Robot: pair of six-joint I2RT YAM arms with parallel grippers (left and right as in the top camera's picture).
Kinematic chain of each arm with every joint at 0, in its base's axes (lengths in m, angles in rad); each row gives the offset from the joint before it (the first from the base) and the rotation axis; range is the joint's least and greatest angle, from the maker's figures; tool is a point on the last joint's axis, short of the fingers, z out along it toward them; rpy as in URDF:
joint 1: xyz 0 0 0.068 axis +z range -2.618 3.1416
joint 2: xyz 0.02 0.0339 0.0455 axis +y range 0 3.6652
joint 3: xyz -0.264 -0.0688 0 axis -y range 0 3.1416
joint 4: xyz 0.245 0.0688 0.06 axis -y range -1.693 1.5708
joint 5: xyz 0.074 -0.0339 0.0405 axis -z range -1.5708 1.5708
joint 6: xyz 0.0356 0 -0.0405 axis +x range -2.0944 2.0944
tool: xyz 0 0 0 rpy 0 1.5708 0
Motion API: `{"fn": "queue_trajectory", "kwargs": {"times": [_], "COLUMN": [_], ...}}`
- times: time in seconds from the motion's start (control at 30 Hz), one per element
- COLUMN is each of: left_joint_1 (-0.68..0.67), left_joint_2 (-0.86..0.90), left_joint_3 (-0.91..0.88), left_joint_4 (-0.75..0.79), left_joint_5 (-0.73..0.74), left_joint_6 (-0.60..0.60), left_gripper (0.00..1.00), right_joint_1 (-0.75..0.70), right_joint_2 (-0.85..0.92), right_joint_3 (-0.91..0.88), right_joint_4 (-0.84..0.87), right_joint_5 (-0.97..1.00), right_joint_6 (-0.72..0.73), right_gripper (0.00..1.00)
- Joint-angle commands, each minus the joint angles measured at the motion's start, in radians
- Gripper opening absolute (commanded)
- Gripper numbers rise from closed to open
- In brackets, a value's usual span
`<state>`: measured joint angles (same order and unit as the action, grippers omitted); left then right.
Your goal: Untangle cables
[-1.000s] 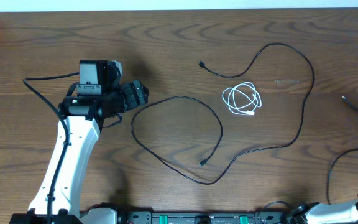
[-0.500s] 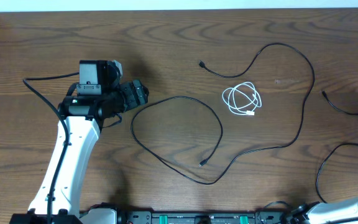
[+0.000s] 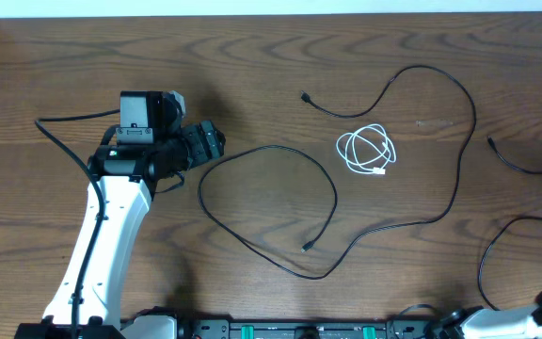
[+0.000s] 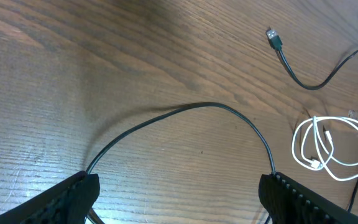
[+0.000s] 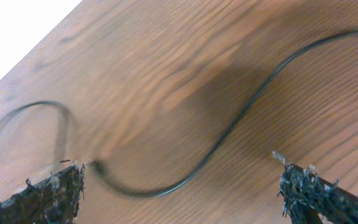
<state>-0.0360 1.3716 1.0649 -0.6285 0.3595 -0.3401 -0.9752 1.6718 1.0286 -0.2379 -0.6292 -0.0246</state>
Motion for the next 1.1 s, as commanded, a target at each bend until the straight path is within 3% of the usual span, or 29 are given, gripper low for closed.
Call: {"fn": "queue_trajectory", "kwargs": {"times": [0.0,0.17,0.43,0.63,1.07], "left_joint_1": [0.0,0.0,0.0,0.0,0.0], "left_joint_2": [-0.004,-0.004,-0.004,-0.004,-0.004], "left_joint_3": [0.019,0.019,0.019,0.019,0.019], "left_joint_4": [-0.004,-0.003,-0.004,-0.004,-0.004], "left_joint_5": [-0.014,-0.014,-0.014,-0.014,-0.014], "left_joint_6": [0.005,0.005,0.005,0.005,0.005], "left_gripper": [0.87,0.87,0.87,0.87,0.87], "right_joint_1": [0.053,0.14,0.214,0.272,0.341], "right_joint_2": [-0.106,-0.207,-0.229,-0.223,-0.223], "right_joint_3": [0.012,0.012,0.009,-0.018,-0.265], "right_joint_4": [-0.133,-0.343,-0.456,-0.605,-0.583], "right_joint_5": [0.058,0.301,0.144,0.215,0.298], "right_joint_6": [0.056,0.141,0.166,0.166,0.238], "right_gripper": [0.99,0.99,0.99,0.99,0.99]}}
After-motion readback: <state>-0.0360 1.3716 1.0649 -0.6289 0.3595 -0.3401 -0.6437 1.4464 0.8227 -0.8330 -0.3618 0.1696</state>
